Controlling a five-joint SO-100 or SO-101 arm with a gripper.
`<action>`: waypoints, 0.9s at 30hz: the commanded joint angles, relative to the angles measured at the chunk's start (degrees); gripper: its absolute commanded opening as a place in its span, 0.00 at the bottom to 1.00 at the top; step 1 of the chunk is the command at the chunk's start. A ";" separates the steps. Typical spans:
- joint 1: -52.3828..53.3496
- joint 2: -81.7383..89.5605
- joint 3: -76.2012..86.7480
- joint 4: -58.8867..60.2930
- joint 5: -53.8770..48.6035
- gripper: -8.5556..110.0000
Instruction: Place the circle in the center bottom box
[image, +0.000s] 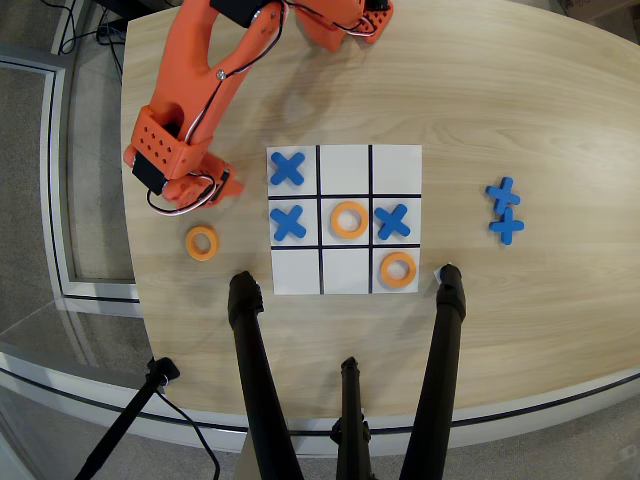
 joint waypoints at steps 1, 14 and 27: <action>0.53 1.76 -0.18 2.37 -0.44 0.24; 0.09 0.26 1.05 -2.81 3.25 0.12; -0.18 7.12 7.21 -5.45 3.69 0.07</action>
